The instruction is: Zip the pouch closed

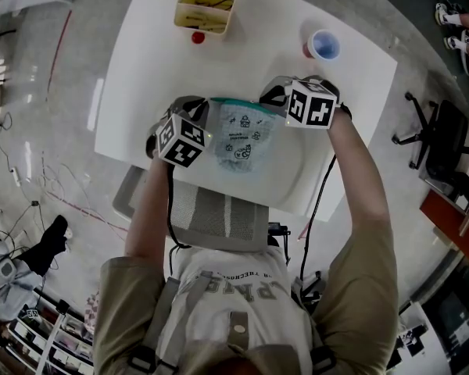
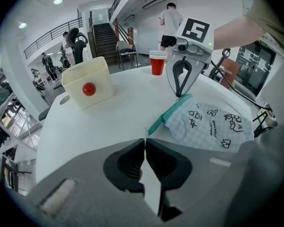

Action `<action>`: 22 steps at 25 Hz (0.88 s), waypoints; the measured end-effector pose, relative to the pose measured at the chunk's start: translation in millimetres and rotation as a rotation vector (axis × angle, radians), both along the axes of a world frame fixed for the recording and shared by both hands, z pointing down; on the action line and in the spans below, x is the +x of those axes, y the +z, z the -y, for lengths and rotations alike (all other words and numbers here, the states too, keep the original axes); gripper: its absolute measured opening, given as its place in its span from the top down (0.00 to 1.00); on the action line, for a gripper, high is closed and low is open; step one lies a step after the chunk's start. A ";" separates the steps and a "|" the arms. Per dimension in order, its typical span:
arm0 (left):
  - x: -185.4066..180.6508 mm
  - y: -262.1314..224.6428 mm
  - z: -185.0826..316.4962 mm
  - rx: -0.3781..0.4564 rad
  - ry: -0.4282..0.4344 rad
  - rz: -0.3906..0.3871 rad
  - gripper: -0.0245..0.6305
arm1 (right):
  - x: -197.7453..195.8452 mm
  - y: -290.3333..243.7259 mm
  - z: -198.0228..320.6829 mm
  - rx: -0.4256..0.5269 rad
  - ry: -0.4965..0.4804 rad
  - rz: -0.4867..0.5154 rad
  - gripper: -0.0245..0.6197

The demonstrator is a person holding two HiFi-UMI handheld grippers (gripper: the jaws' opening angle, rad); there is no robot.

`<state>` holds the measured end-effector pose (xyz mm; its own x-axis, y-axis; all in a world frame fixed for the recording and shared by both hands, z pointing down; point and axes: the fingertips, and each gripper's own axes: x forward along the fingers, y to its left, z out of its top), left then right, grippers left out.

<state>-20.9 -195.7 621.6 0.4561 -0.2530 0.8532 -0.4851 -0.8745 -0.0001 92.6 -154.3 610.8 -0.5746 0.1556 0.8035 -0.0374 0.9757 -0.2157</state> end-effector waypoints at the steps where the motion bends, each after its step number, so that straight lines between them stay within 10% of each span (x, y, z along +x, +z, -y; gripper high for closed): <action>1: -1.2 -0.2 0.3 -0.002 -0.004 0.000 0.93 | 1.8 -0.3 0.0 -0.002 0.005 0.001 0.96; 22: -38.3 1.9 7.7 0.007 -0.054 0.034 0.93 | 46.8 4.8 -11.5 -0.014 0.071 -0.056 0.96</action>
